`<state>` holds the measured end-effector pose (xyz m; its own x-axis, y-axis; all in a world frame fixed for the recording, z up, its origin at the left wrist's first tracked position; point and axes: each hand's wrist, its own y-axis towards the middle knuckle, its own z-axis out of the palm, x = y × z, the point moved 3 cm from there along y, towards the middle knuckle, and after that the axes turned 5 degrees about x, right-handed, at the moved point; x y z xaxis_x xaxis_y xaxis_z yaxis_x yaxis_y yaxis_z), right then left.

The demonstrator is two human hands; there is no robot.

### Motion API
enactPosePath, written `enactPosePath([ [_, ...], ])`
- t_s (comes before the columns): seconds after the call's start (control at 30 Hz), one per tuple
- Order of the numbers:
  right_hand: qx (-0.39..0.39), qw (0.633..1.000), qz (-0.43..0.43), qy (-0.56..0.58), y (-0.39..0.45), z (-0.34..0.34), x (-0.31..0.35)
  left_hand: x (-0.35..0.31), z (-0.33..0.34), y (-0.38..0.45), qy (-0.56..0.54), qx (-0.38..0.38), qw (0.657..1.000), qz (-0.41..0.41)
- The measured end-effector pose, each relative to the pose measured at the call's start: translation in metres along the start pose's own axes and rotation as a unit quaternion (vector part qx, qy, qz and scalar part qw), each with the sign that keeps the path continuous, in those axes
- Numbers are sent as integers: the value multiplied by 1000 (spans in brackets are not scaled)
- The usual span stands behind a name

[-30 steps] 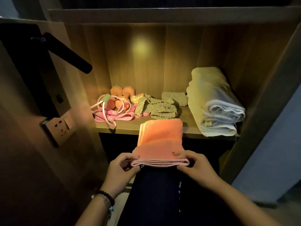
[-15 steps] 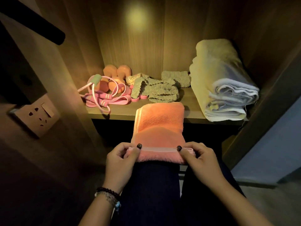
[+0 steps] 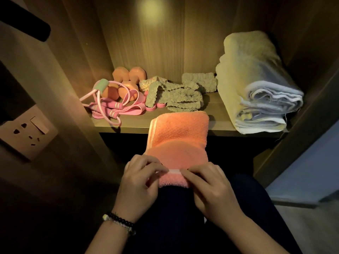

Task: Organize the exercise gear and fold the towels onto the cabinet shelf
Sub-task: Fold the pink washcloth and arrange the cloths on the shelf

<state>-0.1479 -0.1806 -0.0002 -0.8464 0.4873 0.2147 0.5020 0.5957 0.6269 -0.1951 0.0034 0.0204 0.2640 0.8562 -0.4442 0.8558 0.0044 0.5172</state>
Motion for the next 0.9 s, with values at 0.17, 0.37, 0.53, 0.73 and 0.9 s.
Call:
enactPosePath([
  [0.17,21,999,-13,41,-7,-4,-1,4,-7,-6,-27,50,998,-19],
  [0.37,70,997,10,33,-8,-2,-7,6,-4,-5,-38,123,991,-40],
  [0.53,80,995,50,19,7,0,-8,10,-5,1,-9,79,996,-39],
  [0.73,94,991,83,54,19,-3,-12,10,-8,2,-64,35,994,-84],
  [0.9,119,982,124,76,24,-4,-11,6,-8,0,-147,-10,986,-82],
])
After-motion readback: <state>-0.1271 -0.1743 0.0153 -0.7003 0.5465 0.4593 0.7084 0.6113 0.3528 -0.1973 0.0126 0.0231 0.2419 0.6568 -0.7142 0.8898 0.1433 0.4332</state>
